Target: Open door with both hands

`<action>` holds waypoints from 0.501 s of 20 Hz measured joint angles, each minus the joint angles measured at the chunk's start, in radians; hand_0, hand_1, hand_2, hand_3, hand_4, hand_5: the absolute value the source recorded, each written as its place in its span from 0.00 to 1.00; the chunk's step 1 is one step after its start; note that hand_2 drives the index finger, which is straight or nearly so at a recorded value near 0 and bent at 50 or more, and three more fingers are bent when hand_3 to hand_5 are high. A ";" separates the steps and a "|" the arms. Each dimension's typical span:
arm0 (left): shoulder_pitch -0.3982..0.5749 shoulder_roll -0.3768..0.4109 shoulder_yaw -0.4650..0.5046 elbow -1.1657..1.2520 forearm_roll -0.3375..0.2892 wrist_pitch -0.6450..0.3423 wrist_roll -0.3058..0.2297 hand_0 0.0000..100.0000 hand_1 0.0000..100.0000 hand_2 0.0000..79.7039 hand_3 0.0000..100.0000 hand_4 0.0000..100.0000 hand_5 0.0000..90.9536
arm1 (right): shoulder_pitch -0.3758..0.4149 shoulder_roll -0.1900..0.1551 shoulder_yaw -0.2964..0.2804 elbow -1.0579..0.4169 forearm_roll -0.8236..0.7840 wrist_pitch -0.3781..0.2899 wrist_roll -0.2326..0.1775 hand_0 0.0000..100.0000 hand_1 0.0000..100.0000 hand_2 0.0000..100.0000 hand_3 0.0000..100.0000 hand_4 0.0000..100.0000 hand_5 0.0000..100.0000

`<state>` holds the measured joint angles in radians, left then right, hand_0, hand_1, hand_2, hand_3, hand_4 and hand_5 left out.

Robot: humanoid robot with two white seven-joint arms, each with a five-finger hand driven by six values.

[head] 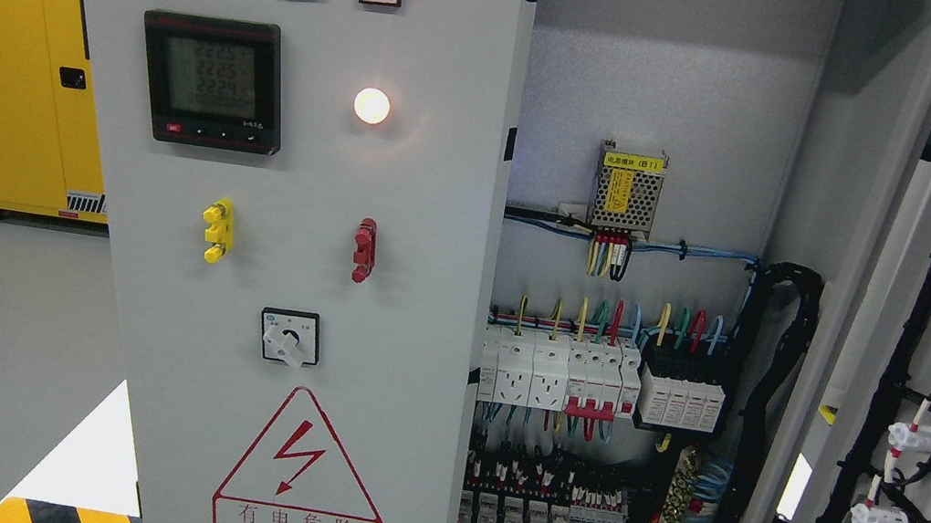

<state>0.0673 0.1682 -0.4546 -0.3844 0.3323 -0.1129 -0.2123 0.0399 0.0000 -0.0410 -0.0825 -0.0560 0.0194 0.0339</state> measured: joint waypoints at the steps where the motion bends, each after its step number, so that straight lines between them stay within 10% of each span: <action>1: -0.003 -0.008 0.003 0.024 -0.008 0.000 0.004 0.31 0.20 0.00 0.00 0.00 0.00 | 0.000 0.000 0.004 0.000 0.000 0.000 0.000 0.21 0.10 0.00 0.00 0.00 0.00; 10: -0.013 -0.067 0.021 0.179 -0.035 0.009 0.012 0.32 0.20 0.00 0.00 0.00 0.00 | 0.001 0.000 0.024 0.000 0.000 0.000 0.000 0.21 0.10 0.00 0.00 0.00 0.00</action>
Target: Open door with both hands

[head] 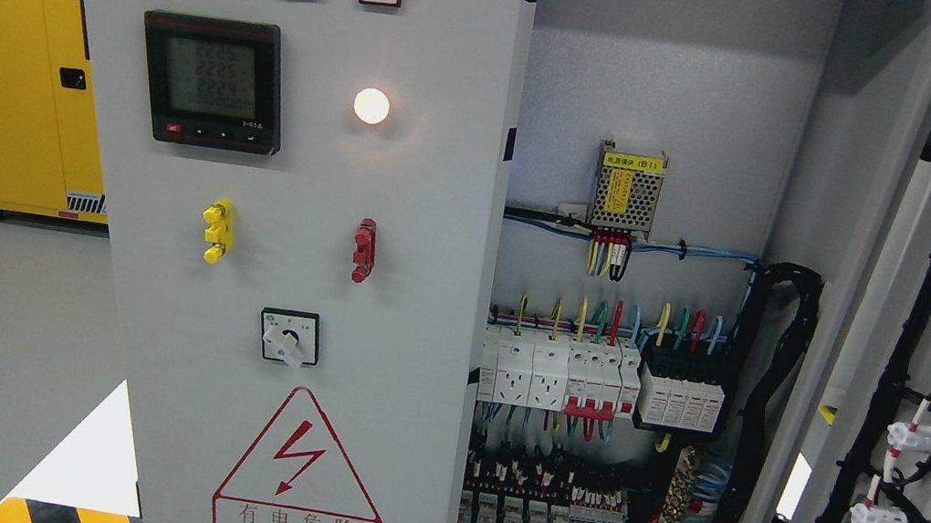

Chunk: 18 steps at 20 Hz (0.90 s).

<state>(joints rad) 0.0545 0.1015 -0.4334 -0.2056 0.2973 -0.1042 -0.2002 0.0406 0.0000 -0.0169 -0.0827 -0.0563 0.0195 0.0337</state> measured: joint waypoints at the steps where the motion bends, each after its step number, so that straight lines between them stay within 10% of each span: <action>1: 0.000 -0.004 0.001 0.010 -0.001 0.000 0.000 0.32 0.20 0.00 0.00 0.00 0.00 | 0.000 0.000 0.002 0.000 0.000 0.000 0.000 0.21 0.10 0.00 0.00 0.00 0.00; 11: -0.004 -0.034 0.012 0.075 -0.003 0.000 0.000 0.32 0.20 0.00 0.00 0.00 0.00 | 0.038 0.000 0.011 -0.101 0.001 0.000 -0.004 0.21 0.10 0.00 0.00 0.00 0.00; 18: -0.005 -0.045 0.026 0.096 -0.002 -0.001 0.002 0.33 0.18 0.00 0.00 0.00 0.00 | 0.160 -0.019 0.014 -0.474 -0.002 0.002 -0.002 0.21 0.10 0.00 0.00 0.00 0.00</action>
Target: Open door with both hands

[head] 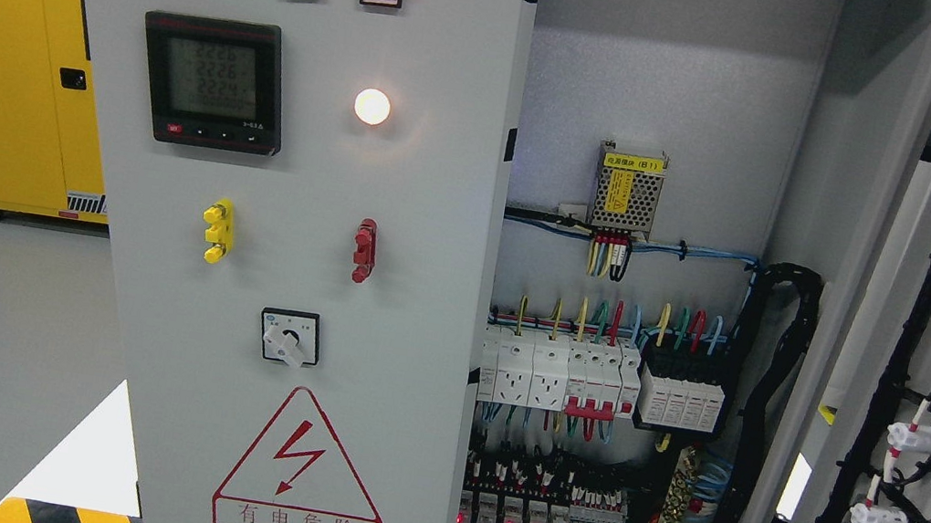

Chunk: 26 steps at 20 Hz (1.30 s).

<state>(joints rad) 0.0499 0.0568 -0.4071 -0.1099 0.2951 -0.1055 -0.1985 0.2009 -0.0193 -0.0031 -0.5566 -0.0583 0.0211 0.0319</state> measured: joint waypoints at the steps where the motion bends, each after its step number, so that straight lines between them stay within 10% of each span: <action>1: 0.000 -0.001 0.004 0.002 0.000 -0.001 0.000 0.33 0.18 0.00 0.00 0.00 0.00 | 0.020 -0.004 0.000 -0.066 0.000 0.000 0.000 0.21 0.10 0.00 0.00 0.00 0.00; 14: 0.000 -0.033 0.122 0.015 -0.002 -0.009 -0.009 0.34 0.15 0.00 0.00 0.00 0.00 | 0.262 -0.037 0.078 -0.961 -0.005 -0.018 0.000 0.21 0.10 0.00 0.00 0.00 0.00; 26: 0.000 -0.049 0.174 0.019 -0.006 -0.011 -0.011 0.34 0.15 0.00 0.00 0.00 0.00 | 0.156 -0.041 0.179 -1.341 -0.006 -0.318 0.001 0.21 0.10 0.00 0.00 0.00 0.00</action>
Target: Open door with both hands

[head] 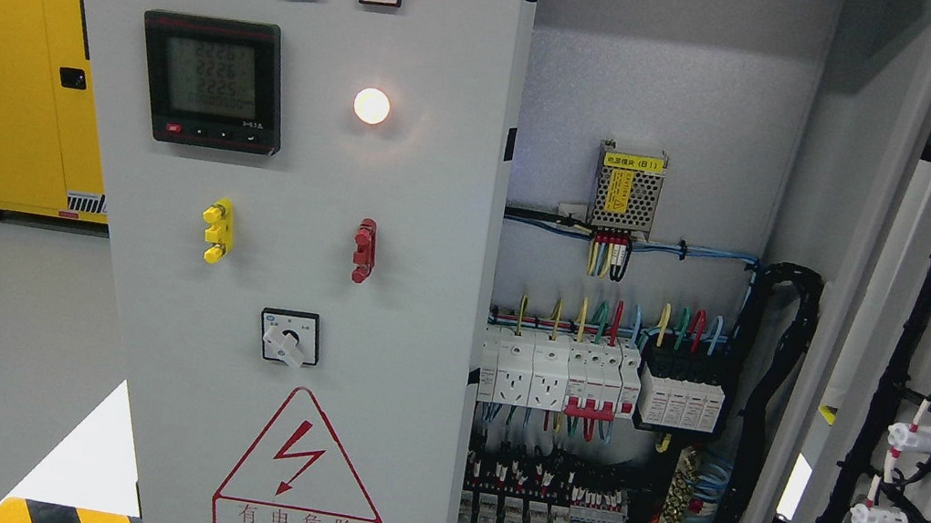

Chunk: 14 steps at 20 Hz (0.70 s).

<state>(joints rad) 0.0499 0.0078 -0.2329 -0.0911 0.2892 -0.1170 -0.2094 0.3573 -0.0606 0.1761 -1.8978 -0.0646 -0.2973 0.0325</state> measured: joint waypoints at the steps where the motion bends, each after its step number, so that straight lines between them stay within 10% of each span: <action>1: 0.000 -0.001 0.002 0.000 0.000 0.001 0.000 0.34 0.15 0.00 0.00 0.00 0.00 | -0.020 0.001 0.005 -0.016 0.000 -0.004 0.000 0.21 0.10 0.00 0.00 0.00 0.00; 14: 0.001 -0.005 0.018 0.002 -0.003 0.004 -0.003 0.33 0.16 0.00 0.00 0.00 0.00 | -0.382 0.040 0.045 -0.080 -0.005 0.238 -0.010 0.21 0.10 0.00 0.00 0.00 0.00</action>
<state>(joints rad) 0.0505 0.0023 -0.2146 -0.0895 0.2863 -0.1127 -0.2123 -0.0244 -0.0203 0.2211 -1.9780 -0.0695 -0.0590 0.0220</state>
